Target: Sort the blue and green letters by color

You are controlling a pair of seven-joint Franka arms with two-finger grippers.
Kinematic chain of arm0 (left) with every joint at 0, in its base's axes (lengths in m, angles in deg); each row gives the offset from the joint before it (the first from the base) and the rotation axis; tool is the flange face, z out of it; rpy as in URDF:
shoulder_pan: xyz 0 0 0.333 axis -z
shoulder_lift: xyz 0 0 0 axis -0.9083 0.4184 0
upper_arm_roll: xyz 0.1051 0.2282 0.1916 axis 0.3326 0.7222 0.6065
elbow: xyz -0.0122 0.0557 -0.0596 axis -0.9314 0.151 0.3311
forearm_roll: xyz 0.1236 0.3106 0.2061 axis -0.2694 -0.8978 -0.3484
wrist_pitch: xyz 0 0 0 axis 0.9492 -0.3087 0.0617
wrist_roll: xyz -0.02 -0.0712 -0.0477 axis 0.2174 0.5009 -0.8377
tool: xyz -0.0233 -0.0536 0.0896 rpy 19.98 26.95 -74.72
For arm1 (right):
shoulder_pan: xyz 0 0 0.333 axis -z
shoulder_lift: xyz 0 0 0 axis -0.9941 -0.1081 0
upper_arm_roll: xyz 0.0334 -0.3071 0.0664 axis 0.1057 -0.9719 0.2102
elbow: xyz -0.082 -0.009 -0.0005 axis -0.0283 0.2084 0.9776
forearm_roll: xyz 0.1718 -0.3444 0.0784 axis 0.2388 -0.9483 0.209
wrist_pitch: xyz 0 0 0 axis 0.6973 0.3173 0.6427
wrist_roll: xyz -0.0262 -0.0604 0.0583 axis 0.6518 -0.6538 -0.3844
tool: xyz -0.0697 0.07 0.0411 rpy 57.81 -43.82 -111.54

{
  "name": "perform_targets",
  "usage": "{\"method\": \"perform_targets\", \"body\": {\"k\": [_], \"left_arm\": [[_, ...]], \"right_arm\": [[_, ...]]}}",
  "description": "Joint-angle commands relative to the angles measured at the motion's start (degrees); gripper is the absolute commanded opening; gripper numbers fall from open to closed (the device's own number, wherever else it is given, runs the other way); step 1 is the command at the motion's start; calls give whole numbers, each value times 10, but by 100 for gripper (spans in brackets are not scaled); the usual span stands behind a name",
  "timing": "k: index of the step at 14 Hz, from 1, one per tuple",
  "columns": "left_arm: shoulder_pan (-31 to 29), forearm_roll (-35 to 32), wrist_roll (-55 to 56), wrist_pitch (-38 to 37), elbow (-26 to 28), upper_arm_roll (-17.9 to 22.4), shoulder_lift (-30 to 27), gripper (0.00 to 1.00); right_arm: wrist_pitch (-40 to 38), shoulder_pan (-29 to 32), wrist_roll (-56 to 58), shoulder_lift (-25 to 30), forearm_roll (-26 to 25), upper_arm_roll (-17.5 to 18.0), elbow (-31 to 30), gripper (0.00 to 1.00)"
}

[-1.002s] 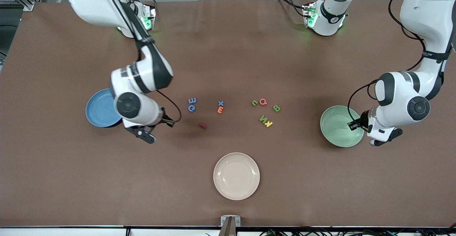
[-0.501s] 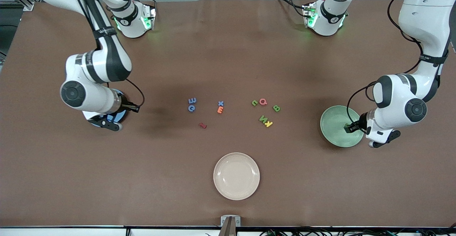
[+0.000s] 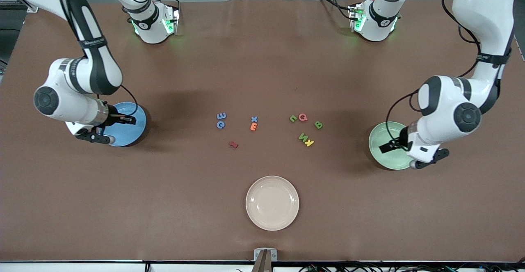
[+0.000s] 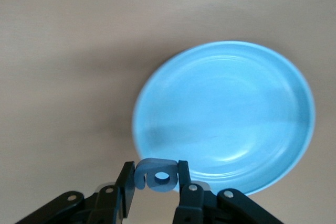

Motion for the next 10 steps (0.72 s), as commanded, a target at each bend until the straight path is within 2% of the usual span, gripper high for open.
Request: {"method": "perform_targets", "body": {"k": [1, 2, 3, 7, 8, 10], "left_arm": [[34, -7, 57, -4, 13, -16, -9, 100], [55, -7, 82, -4, 14, -16, -6, 100], [74, -7, 117, -4, 15, -16, -4, 100], [139, -7, 246, 5, 33, -16, 1, 100], [145, -7, 272, 23, 49, -16, 0, 100], [160, -8, 344, 110, 104, -16, -5, 99]], "right_arm": [[5, 22, 15, 20, -2, 11, -21, 65], [4, 22, 15, 19, -2, 11, -21, 97], [3, 22, 15, 20, -2, 11, -21, 100], [1, 10, -10, 23, -1, 13, -21, 100], [2, -4, -41, 23, 0, 14, -20, 100], [3, -47, -104, 23, 4, 14, -19, 100]]}}
